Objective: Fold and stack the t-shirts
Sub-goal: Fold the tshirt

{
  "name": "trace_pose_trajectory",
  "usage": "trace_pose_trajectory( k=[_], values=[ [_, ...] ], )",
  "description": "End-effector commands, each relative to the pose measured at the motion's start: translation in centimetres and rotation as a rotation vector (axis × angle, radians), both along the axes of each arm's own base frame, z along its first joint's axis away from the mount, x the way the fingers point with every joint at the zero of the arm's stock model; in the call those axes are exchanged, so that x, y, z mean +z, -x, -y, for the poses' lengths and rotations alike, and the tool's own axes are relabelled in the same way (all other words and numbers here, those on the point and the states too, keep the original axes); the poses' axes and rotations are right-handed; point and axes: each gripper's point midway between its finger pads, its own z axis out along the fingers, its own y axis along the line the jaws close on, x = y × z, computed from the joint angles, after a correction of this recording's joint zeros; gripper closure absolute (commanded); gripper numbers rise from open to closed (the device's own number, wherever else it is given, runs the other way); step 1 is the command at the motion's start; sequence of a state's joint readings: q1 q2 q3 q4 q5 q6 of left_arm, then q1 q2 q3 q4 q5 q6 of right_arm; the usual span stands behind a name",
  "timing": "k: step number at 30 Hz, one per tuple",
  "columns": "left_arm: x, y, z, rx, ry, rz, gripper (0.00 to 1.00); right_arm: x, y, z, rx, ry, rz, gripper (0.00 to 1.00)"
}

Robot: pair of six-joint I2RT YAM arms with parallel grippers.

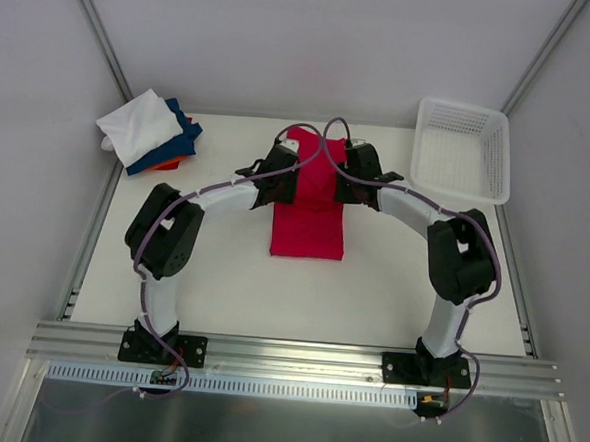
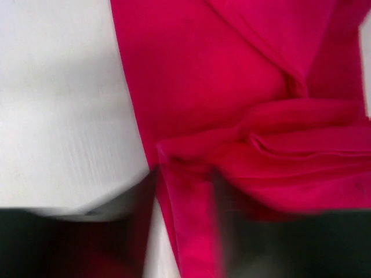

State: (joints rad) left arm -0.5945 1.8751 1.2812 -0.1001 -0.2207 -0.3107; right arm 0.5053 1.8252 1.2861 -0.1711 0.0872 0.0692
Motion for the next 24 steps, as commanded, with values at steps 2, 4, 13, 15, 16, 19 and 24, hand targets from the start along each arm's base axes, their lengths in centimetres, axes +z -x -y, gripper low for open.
trace_pose_trajectory(
  k=[2, 4, 13, 15, 16, 19, 24],
  values=[
    [0.4, -4.9, 1.0, -0.049, 0.016, 0.054, 0.30, 0.3, -3.1, -1.1, 0.000, -0.071, -0.012, 0.54],
    [0.3, -5.6, 0.7, -0.042, 0.012, 0.053, 0.07, -0.2, -3.2, -1.1, 0.001, -0.066, -0.020, 0.51],
    [2.4, -5.9, -3.3, 0.048, -0.017, 0.095, 0.01, 2.3, -1.8, 1.8, -0.031, 0.018, 0.042, 0.49],
    [3.1, -5.0, -4.2, 0.063, -0.030, 0.105, 0.01, 4.3, -1.4, 3.0, -0.059, 0.036, 0.088, 0.49],
    [3.4, -4.7, -4.6, 0.067, -0.036, 0.110, 0.01, 4.5, -1.0, 3.5, -0.065, 0.046, 0.094, 0.49],
    [5.0, -3.4, -6.0, 0.094, -0.053, 0.134, 0.01, 7.4, 0.0, 5.2, -0.094, 0.067, 0.145, 0.49],
    [7.3, 0.1, -7.0, 0.100, 0.009, 0.144, 0.01, 9.8, 3.6, 6.6, -0.095, 0.042, 0.167, 0.49]
  ],
)
